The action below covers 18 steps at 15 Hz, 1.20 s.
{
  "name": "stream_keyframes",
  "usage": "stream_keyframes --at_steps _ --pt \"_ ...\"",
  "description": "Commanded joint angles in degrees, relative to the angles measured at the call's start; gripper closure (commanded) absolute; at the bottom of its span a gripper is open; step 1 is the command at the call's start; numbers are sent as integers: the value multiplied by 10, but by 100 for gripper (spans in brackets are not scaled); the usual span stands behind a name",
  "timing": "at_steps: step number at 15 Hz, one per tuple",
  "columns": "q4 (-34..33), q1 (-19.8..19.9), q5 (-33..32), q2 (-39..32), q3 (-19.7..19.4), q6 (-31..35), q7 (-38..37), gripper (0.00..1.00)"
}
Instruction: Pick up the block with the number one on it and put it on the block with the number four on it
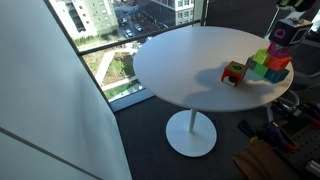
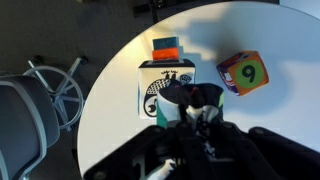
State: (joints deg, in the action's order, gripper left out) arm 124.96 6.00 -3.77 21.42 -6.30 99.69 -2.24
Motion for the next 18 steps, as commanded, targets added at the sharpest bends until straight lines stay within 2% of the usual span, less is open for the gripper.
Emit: stream_keyframes --at_steps 1,18 --pt "6 5 -9 8 -6 -17 30 93" --pt "33 12 -27 10 -17 16 42 93"
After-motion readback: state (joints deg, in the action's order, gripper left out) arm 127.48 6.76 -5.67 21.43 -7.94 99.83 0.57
